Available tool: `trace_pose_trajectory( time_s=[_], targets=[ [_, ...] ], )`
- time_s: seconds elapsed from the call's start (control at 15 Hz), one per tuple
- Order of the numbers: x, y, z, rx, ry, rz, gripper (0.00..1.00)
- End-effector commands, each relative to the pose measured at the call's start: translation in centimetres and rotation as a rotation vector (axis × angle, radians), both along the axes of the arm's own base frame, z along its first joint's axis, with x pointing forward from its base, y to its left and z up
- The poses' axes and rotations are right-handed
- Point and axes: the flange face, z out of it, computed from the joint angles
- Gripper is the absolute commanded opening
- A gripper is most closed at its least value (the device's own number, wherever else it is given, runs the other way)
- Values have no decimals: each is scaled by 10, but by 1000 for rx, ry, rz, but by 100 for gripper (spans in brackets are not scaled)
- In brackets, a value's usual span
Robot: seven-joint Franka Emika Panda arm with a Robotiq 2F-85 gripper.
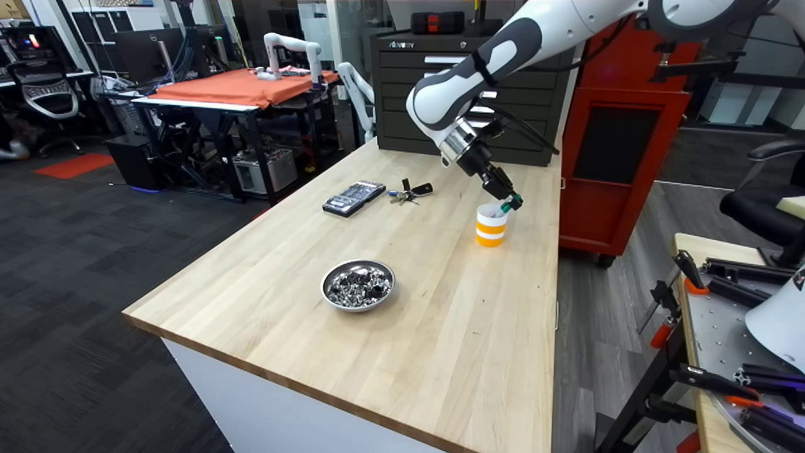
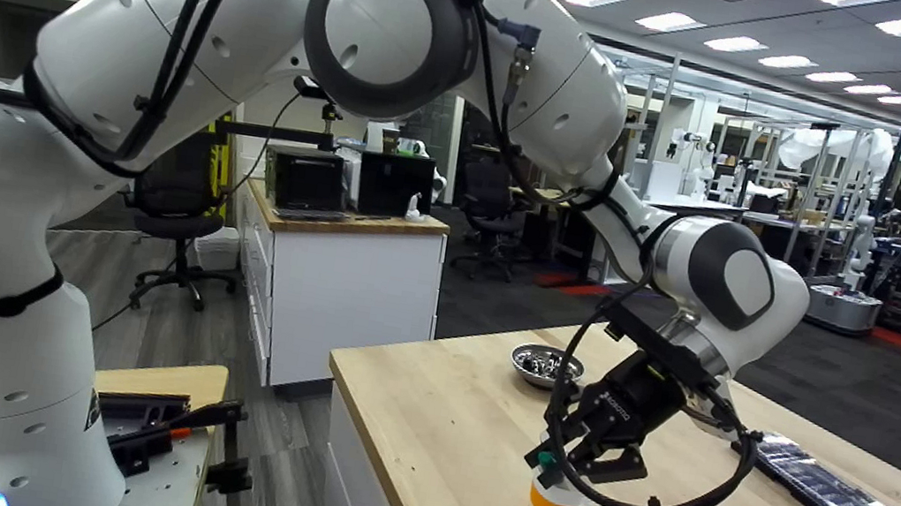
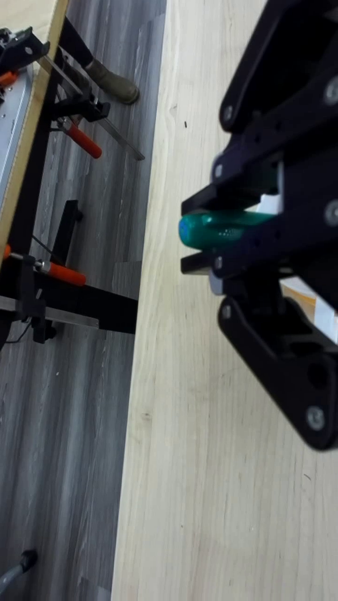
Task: Put the marker on the table
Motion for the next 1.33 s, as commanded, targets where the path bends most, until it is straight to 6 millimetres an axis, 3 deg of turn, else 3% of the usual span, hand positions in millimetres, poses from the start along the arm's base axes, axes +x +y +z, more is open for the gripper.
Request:
trace_pose_trajectory(
  time_s=[0.0,0.47,1.0,1.27],
  targets=[
    [0,-4,14,-2,-10,20,6],
    [0,-5,33,-20,-18,36,6],
    [8,-8,89,-76,-72,53,6],
    [15,1,113,-80,-116,64,6]
  ],
)
